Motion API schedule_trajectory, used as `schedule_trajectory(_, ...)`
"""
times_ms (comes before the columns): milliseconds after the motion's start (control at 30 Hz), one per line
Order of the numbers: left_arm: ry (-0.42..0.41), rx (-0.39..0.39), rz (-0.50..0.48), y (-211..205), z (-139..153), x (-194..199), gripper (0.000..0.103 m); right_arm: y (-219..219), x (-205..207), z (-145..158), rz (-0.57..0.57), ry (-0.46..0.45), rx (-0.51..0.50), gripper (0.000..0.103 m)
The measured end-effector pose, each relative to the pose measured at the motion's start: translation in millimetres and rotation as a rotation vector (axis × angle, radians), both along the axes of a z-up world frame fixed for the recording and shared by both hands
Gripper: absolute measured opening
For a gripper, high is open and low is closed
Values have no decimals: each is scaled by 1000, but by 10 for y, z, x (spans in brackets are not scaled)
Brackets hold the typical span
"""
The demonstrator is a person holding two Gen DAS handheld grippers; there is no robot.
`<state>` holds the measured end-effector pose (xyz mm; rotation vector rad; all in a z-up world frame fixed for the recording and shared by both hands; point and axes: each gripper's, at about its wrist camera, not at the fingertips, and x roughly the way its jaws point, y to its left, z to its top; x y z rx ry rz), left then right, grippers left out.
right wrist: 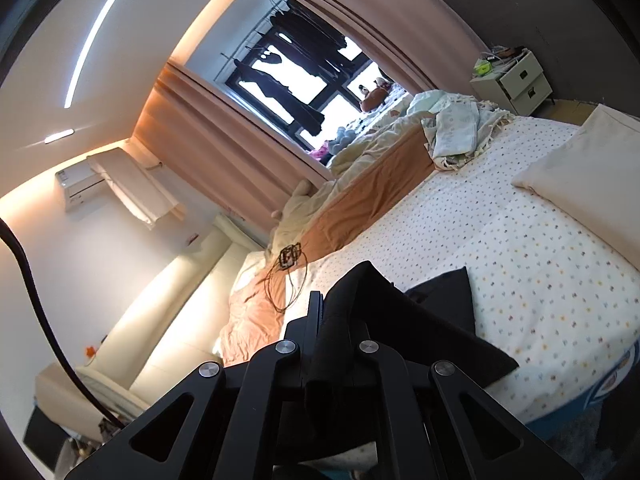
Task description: Fold large clothes
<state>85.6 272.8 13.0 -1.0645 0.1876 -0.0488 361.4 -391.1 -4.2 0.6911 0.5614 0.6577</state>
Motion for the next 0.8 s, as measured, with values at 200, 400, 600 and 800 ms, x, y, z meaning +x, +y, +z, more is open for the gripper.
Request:
schedule_trajectory(200, -3, 21, 75, 106, -78, 379, 4, 371, 662, 164, 53, 28, -91, 4)
schedule_trajectory(400, 61, 53, 131, 216, -250, 794, 4, 688, 1302, 50, 118, 58, -186, 4)
schedule_trajectory(600, 154, 102, 116, 325, -382, 1348, 4, 843, 1803, -342, 131, 112, -199, 4)
schedule_trajectory(800, 228, 139, 86, 391, -600, 1915, 4, 876, 2138, -855, 107, 200, -207, 4)
